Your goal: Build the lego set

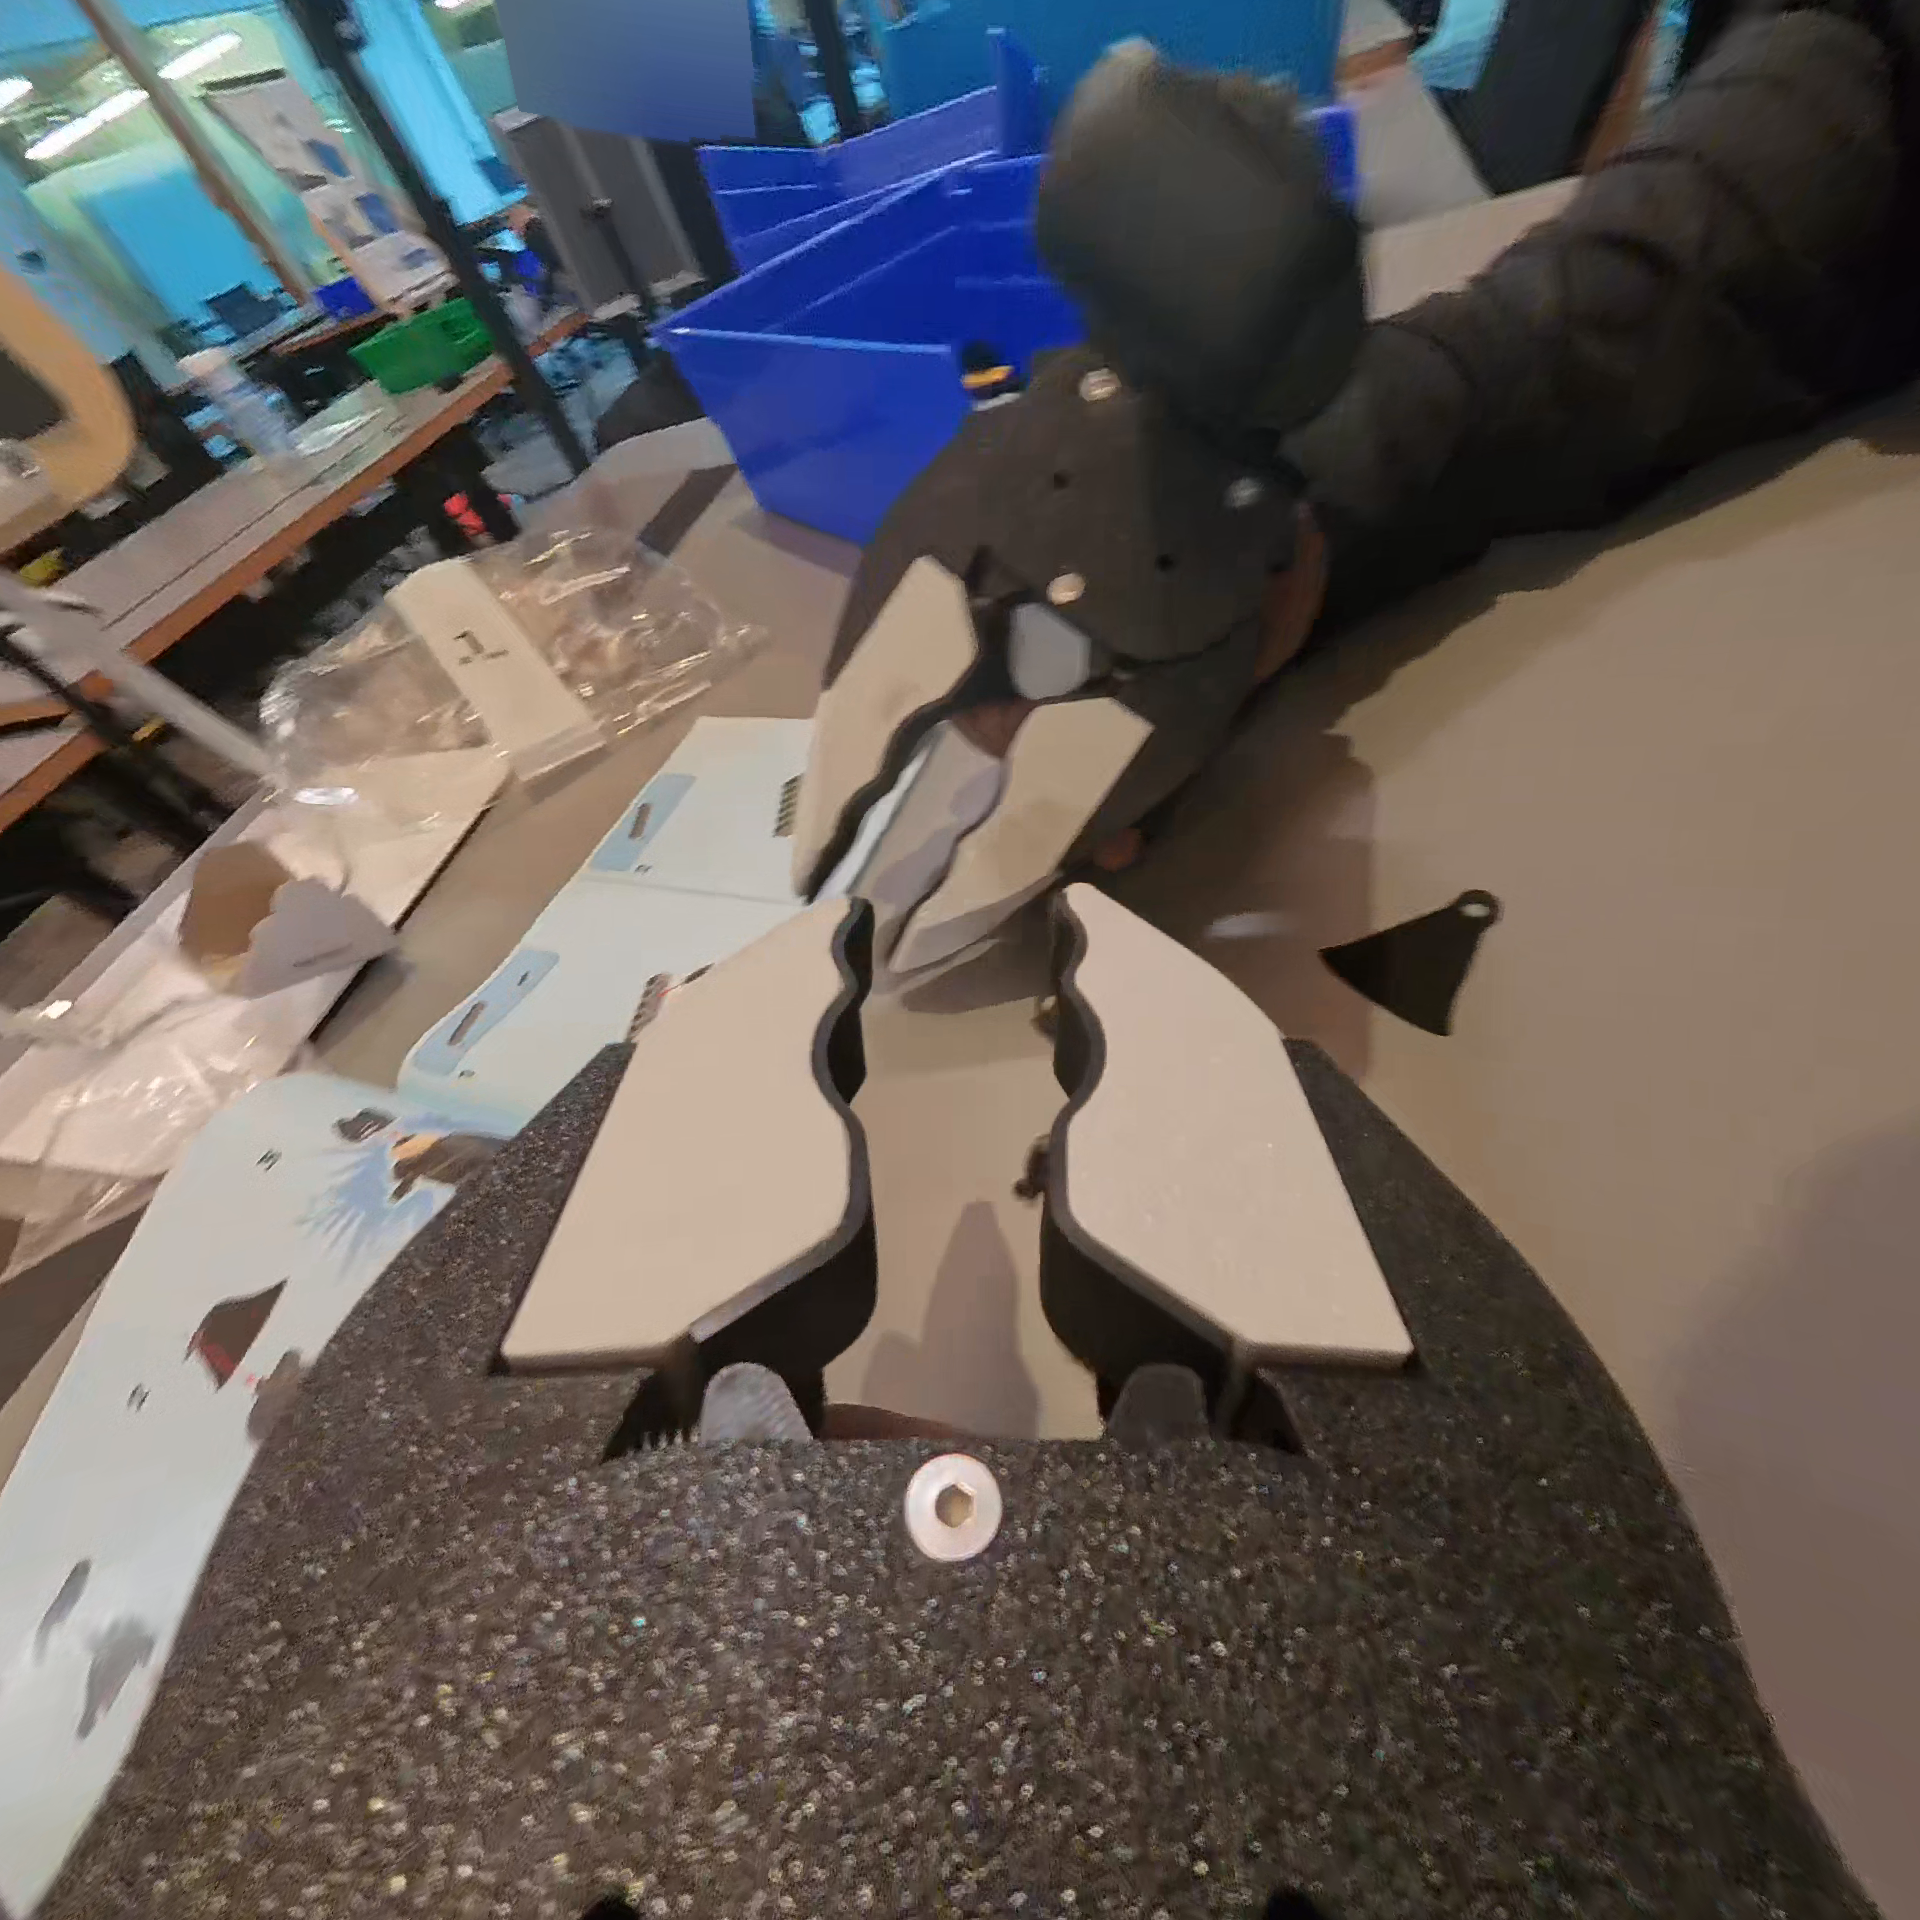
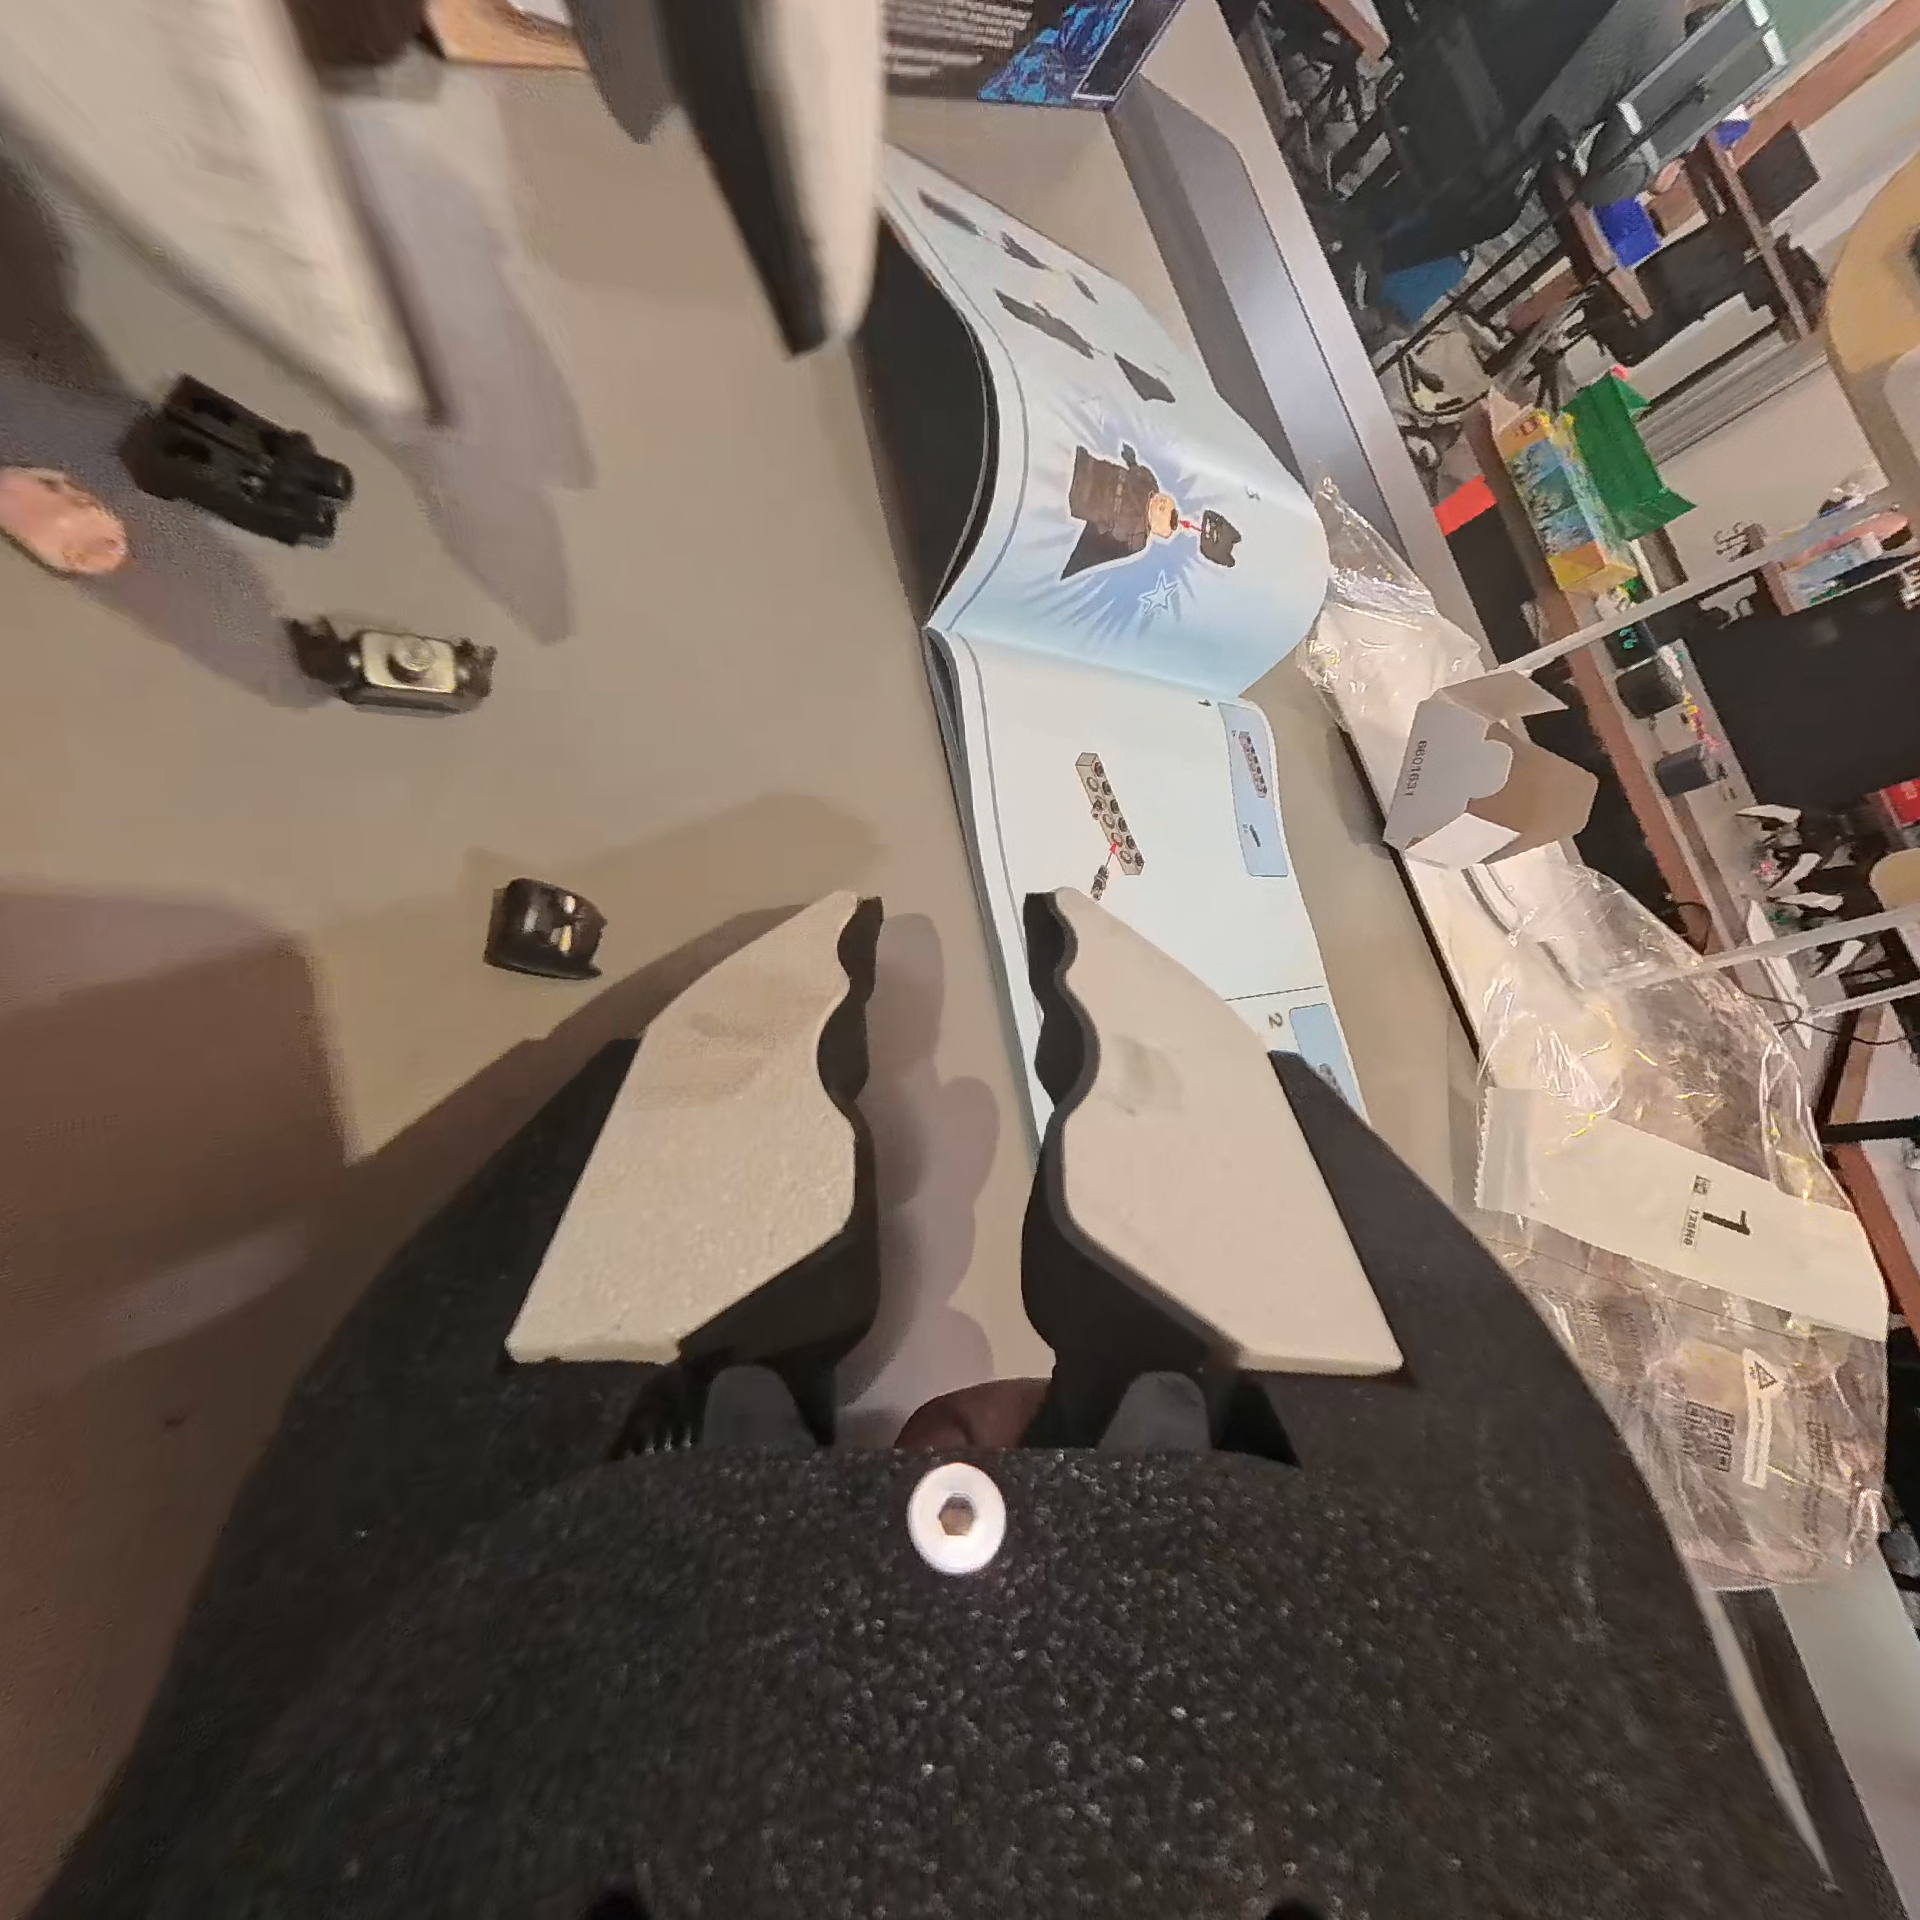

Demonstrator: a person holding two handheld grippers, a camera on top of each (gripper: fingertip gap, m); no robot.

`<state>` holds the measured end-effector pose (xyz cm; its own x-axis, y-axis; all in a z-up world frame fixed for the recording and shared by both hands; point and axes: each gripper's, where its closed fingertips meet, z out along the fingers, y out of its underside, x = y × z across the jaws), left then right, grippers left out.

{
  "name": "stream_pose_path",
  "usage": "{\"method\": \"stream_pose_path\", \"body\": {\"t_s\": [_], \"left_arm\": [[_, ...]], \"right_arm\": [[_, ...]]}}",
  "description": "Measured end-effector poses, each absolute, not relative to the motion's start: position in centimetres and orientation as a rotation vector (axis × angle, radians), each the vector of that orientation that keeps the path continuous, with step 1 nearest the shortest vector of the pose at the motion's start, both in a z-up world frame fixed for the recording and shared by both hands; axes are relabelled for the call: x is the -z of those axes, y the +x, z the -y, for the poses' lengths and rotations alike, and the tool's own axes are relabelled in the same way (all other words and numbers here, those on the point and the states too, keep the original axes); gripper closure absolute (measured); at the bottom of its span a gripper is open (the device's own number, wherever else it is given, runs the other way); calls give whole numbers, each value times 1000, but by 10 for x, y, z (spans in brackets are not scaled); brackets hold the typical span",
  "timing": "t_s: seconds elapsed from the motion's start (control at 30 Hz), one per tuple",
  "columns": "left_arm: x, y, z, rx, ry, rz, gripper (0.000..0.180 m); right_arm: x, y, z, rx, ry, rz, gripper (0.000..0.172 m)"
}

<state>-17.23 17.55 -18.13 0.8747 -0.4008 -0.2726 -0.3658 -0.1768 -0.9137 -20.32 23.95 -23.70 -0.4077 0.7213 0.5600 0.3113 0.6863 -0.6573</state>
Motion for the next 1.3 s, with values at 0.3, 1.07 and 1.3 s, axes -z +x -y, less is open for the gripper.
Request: {"method": "stream_pose_path", "body": {"t_s": [0.3,1.07,1.3], "left_arm": [[232,-95,-160,81,-1992,-979,148],[257,-73,-162,166,-2147,-975,146],[259,-74,-160,136,-2211,-962,151]], "right_arm": [[239,-205,-242,-581,-829,2014,147],[239,-204,-241,-571,-816,2011,150],[236,-200,-248,-536,-807,1973,145]]}}
